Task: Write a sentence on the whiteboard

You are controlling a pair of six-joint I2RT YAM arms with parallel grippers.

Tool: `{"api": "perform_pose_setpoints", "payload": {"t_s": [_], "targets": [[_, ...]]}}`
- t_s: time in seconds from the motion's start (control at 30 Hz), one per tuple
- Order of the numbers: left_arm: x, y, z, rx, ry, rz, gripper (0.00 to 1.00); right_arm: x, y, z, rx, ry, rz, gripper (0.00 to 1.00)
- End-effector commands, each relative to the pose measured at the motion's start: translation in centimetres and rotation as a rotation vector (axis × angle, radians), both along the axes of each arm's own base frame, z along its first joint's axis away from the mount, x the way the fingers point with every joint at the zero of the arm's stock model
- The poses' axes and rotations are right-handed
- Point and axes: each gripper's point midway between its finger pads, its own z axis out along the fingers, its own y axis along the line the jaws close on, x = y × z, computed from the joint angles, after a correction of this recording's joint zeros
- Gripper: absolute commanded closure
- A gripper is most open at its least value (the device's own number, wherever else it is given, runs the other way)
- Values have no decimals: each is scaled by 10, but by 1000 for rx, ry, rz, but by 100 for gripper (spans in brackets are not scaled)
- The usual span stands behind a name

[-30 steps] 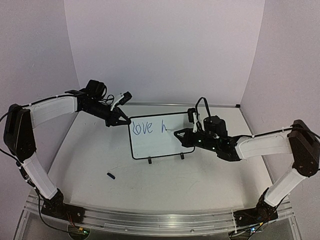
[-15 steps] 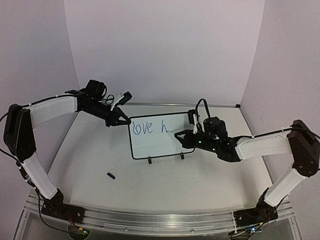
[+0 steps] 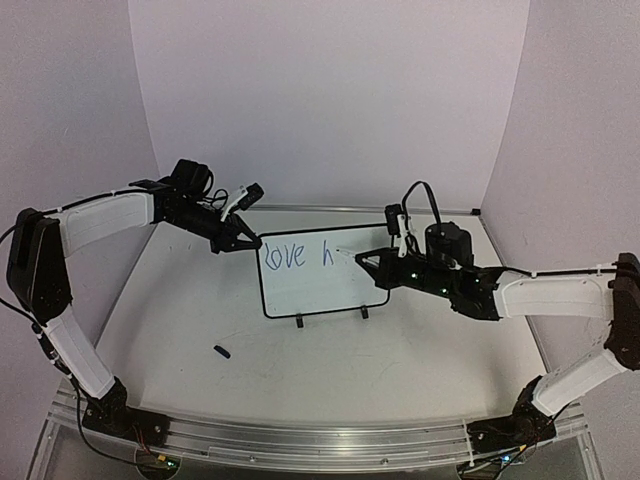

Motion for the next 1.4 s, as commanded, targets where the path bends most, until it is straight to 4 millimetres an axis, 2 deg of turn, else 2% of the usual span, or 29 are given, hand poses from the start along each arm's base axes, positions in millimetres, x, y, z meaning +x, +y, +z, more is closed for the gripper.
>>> {"api": "perform_pose_setpoints", "payload": {"t_s": [0.0,0.73,1.07,1.37], "targets": [[7,9,13,28,-98,25,100,7,-4,6,-39,-31,-25,100],[8,9,11,32,-92,26,100,28,10,-8,-71,-14,-48,100],[8,9,13,30,-97,27,100,32,-3,-17,-85,10,-123,100],[7,10,15,29,-101,26,100,30,-14,-4,-72,-11,-164,100]]}}
